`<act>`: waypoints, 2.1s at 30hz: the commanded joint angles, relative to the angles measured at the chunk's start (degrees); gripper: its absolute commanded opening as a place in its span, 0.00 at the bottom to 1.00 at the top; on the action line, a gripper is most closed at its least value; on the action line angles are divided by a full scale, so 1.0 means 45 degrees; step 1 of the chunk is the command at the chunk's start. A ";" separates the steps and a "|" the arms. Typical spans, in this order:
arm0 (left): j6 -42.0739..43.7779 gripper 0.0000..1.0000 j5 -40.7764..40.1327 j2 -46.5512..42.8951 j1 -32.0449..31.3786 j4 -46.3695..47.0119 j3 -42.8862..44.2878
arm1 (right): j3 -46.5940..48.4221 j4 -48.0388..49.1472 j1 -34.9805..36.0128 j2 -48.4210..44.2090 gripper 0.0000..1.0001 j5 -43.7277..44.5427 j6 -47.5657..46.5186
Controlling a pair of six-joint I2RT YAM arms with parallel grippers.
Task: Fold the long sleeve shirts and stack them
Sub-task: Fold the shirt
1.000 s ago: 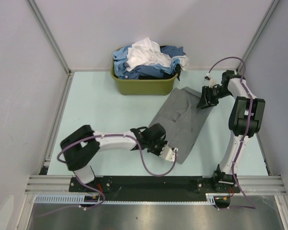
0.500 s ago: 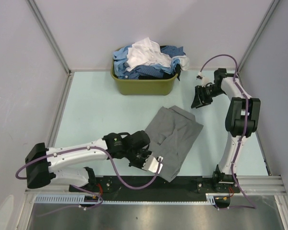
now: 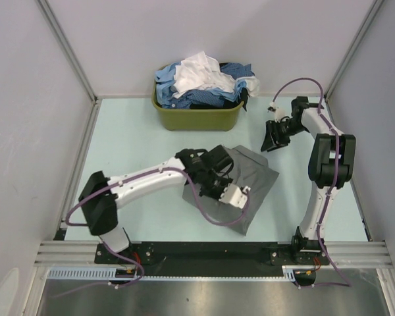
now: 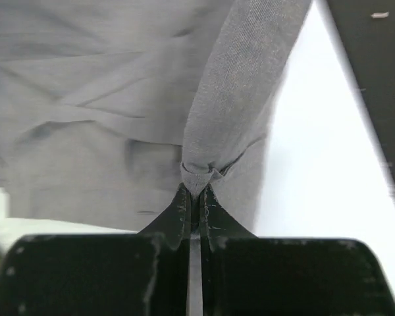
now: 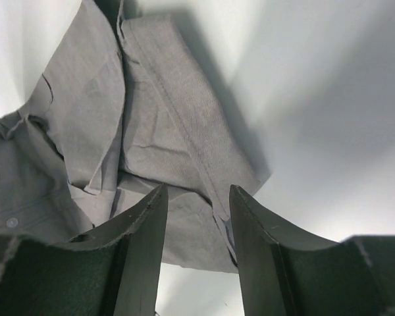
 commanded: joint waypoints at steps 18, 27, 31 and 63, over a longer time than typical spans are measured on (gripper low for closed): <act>0.0997 0.55 0.0672 0.6196 0.1860 0.2741 0.4686 | -0.0204 0.0116 0.0512 0.0503 0.48 0.0609 0.0011; -0.5211 0.73 0.1726 0.3485 0.3968 0.4616 0.3246 | 0.0442 0.1034 0.1994 0.1634 0.54 0.2308 0.0714; -0.7597 0.73 0.1473 0.2545 0.5372 0.5340 0.1582 | 0.0288 0.1345 0.2502 0.2008 0.51 0.2757 0.0656; -1.1548 0.70 0.6295 -0.2945 0.8853 0.7102 -0.7545 | 0.2240 0.0529 0.5339 0.0409 0.63 0.1727 -0.0828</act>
